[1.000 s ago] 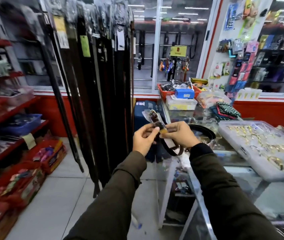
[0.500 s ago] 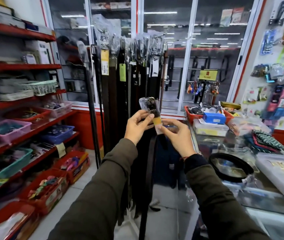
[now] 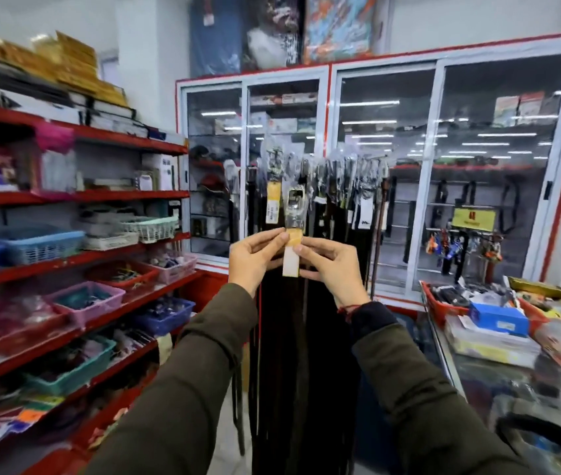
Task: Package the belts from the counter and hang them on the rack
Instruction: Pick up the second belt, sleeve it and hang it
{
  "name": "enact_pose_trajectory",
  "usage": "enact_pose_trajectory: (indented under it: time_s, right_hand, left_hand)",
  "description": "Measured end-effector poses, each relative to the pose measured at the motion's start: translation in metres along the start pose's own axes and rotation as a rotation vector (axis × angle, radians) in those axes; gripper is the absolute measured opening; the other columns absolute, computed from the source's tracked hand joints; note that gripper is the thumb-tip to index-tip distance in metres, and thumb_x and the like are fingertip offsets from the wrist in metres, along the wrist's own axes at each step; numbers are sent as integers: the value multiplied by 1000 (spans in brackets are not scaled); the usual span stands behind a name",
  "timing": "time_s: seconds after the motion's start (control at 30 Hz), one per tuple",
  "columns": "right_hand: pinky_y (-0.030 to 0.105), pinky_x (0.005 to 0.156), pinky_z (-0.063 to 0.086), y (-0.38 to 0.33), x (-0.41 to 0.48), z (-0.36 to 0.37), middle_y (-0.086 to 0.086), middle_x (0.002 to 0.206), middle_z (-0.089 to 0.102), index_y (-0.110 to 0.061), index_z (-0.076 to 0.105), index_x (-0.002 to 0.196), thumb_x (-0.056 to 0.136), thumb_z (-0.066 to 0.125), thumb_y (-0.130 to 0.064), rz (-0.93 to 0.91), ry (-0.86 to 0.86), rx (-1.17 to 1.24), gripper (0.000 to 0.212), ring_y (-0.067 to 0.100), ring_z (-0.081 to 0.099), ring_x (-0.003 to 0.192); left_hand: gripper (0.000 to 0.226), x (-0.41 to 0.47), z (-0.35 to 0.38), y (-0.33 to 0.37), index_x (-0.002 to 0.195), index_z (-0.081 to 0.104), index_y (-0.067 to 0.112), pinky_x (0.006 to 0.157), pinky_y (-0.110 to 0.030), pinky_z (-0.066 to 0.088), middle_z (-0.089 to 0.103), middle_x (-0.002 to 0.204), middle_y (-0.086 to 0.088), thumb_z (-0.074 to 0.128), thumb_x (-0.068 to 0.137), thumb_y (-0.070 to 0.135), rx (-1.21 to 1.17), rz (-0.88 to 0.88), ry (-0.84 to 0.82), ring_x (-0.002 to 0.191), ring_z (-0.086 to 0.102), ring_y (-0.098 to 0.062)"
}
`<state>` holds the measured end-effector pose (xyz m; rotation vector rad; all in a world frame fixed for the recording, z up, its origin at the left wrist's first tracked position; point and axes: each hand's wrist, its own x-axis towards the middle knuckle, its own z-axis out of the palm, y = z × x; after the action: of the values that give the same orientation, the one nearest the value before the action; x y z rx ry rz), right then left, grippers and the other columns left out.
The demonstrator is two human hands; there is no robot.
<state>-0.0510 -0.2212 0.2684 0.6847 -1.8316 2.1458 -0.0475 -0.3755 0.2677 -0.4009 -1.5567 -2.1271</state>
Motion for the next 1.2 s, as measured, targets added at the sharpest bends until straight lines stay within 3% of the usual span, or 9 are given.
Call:
enact_pose_trajectory:
  time_s: [0.2,0.33,0.5,0.67,0.8,0.93,1.03,1.13,1.2]
  right_hand:
    - [26,65,64,-40,57,41,18,100,75,5,71,116,88,73,-5,-67,-17,-66,30,14,75,82]
    - [24,64,64,-58,86,61,19,103,74,4,71,117,87,74,-5,-66,-1,-107,32,15,72,82]
    - [42,83,63,-61,100,71,25,111,73,7,70,117,88,73,-5,-5,32,-92,31,30,74,96]
    - [22,56,62,-47,100,69,19,98,73,8,70,112,87,73,-3,8,55,-61,27,18,72,78]
    - [41,75,65,-31,100,67,25,110,73,7,69,117,88,72,-4,-6,107,-73,31,34,74,98]
    - [44,79,64,-8,92,60,3,103,73,-12,65,126,94,65,-15,-224,207,-452,32,22,74,91]
    - [39,94,57,18,78,49,0,119,71,-18,58,137,98,55,-22,-320,266,-671,39,15,69,101]
    - [34,93,52,47,55,34,-3,135,61,-24,49,143,101,47,-27,-409,300,-851,42,16,60,121]
    - [33,102,50,70,42,16,-1,145,53,-20,45,147,103,44,-26,-419,319,-940,44,17,51,134]
  left_hand:
    - [23,48,-8,51,107,74,1,65,-25,62,77,93,-13,76,86,10,79,162,93,81,76,-19]
    - [25,74,-10,72,110,72,-4,64,-25,63,75,96,-20,74,87,8,155,206,161,77,75,-18]
    - [24,93,-11,80,107,73,-6,63,-27,64,75,99,-23,75,87,8,168,168,190,76,73,-26]
    - [24,97,-15,67,106,74,-5,65,-28,64,76,99,-22,75,87,9,153,101,160,78,74,-26]
    - [24,99,-14,57,108,73,-6,59,-24,63,75,99,-22,73,88,7,168,82,141,74,73,-24]
    - [27,94,-9,36,118,70,-3,81,-33,64,74,111,-23,65,94,8,299,167,155,95,72,-29]
    - [38,77,-6,14,132,63,8,94,-24,55,70,127,-12,58,99,24,603,331,171,110,68,-20]
    - [57,53,-5,-19,153,37,18,122,-38,29,40,160,-3,47,100,39,1008,463,171,149,33,-22]
    - [64,36,4,-47,158,24,18,128,-42,9,18,168,-3,41,101,40,1215,542,130,156,11,-26]
